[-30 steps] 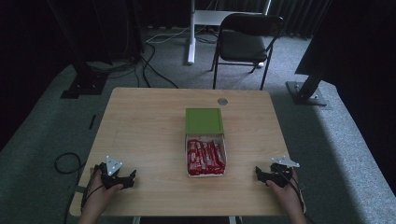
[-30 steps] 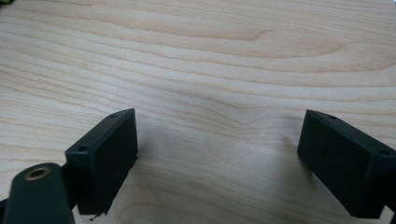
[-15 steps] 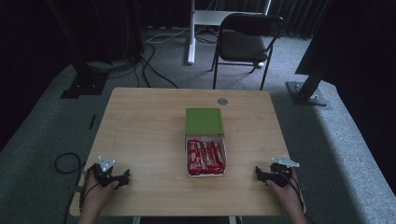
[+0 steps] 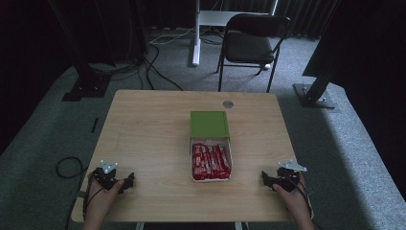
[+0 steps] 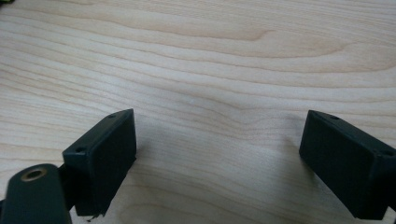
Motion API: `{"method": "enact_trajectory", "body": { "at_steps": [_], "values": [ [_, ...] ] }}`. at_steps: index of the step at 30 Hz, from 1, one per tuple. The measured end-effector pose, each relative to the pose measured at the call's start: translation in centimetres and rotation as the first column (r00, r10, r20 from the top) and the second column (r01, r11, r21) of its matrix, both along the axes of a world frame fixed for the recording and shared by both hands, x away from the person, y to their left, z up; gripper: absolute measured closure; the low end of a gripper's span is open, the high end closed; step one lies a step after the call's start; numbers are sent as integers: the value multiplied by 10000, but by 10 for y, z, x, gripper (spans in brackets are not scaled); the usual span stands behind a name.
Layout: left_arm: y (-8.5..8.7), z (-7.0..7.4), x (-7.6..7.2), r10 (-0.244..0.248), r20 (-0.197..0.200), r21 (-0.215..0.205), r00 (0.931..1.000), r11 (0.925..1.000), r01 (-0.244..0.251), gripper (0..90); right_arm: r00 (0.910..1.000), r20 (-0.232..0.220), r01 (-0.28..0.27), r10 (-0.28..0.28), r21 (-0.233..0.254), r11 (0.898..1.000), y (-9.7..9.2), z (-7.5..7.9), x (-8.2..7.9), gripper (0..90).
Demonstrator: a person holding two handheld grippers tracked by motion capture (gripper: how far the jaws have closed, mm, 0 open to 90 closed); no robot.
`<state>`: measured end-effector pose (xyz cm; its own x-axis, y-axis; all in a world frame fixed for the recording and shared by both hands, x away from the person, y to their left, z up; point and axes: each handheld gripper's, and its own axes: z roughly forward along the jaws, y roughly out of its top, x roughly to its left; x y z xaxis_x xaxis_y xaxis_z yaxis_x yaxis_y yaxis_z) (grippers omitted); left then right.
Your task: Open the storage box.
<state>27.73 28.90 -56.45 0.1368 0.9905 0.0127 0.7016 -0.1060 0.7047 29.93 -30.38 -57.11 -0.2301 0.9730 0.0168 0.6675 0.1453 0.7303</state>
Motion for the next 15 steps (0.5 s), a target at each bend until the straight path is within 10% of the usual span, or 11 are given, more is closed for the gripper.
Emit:
{"method": "enact_trajectory", "body": {
  "at_steps": [15],
  "values": [
    [1,0,0,125,-32,13,9999,9999,-125,42,9999,14,-137,137,-31,9999,0,0,0,108]
  ]
}}
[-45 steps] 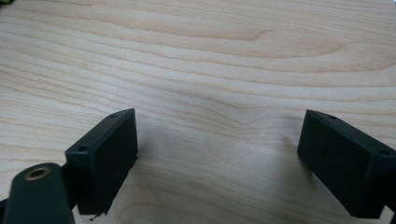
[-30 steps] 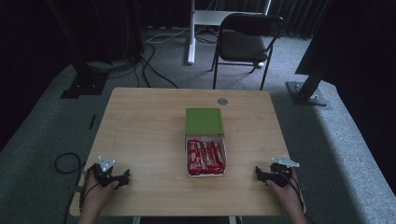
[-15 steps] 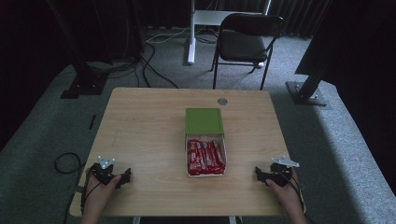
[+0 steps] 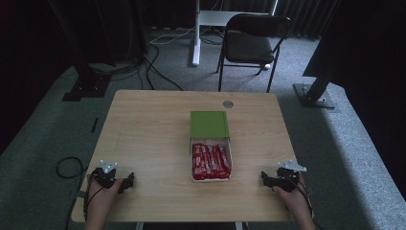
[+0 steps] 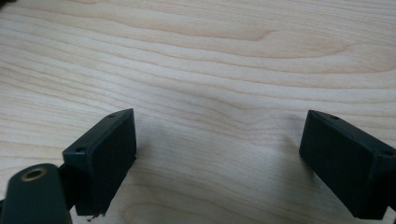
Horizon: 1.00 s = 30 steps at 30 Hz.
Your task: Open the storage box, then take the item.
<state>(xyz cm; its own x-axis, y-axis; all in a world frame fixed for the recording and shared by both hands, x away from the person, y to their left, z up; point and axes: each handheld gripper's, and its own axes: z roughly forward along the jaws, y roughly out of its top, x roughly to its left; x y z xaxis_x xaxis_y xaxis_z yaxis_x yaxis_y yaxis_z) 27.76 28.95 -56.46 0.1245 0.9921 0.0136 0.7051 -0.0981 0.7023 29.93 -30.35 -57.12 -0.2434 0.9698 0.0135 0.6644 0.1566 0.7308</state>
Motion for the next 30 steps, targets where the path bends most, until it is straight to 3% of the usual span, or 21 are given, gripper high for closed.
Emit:
{"method": "enact_trajectory", "body": {
  "at_steps": [6,18,25,30],
  "values": [
    [0,0,0,-26,0,-2,10000,10000,26,42,10000,4,-34,34,5,10000,0,0,0,110],
    [0,0,0,-58,-10,-11,10000,10000,58,36,9962,-97,865,-863,256,9959,-3,2,1,127],
    [0,0,0,-58,-10,-9,10000,10000,58,36,9952,171,961,-966,300,9949,2,14,6,132],
    [0,0,0,-58,-7,-8,10000,10000,58,36,9948,435,892,-920,606,9942,11,29,9,134]
  ]
}}
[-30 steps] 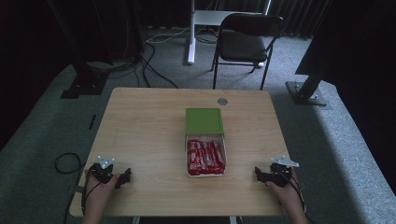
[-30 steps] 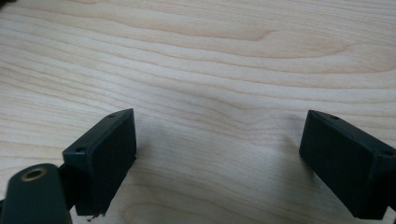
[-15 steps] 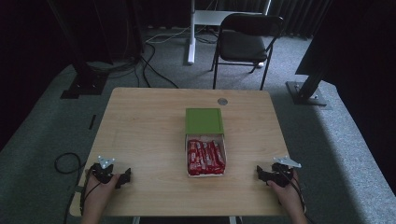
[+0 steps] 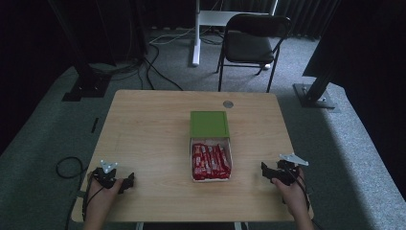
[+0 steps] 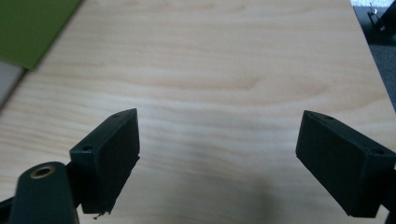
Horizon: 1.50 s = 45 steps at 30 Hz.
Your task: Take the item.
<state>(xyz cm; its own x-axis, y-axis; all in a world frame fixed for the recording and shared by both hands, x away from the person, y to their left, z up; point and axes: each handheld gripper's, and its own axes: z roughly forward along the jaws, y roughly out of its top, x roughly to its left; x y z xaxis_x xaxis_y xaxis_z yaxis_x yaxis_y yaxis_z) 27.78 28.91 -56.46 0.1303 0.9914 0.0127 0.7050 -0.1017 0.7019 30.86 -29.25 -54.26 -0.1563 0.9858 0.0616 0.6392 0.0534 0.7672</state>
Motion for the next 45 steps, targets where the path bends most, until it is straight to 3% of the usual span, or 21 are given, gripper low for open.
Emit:
{"method": "enact_trajectory", "body": {
  "at_steps": [27,45],
  "values": [
    [-1,0,-1,83,11,17,10000,10000,-83,36,9903,1081,-930,870,520,9943,49,63,8,155],
    [-1,0,-1,83,5,20,10000,10000,-83,36,9753,1469,-1747,1647,576,9829,88,86,10,155]
  ]
}}
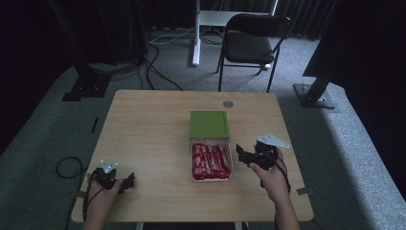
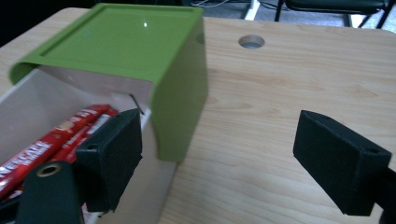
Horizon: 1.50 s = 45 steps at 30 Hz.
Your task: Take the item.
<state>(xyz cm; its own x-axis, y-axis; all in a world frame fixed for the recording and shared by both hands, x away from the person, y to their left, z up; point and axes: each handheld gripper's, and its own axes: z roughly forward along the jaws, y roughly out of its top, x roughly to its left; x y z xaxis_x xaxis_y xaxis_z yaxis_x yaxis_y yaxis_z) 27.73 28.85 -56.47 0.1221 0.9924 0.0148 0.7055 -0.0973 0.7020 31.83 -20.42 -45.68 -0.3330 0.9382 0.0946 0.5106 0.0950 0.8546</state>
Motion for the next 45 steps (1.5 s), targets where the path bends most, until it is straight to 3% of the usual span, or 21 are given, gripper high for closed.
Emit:
{"method": "enact_trajectory", "body": {
  "at_steps": [8,23,36,45],
  "values": [
    [0,0,0,5,-8,0,10000,10000,-5,36,9995,45,-328,327,148,9994,20,6,2,155],
    [0,0,0,2,4,-1,10000,10000,-2,35,9929,4,-1188,1188,69,9929,57,3,2,155],
    [0,0,0,1,3,2,10000,10000,-1,36,9852,-203,-1701,1703,143,9853,87,-5,0,163],
    [0,0,0,6,14,-7,10000,10000,-6,36,9735,-417,-2243,2246,130,9744,108,-16,-4,203]
  ]
}}
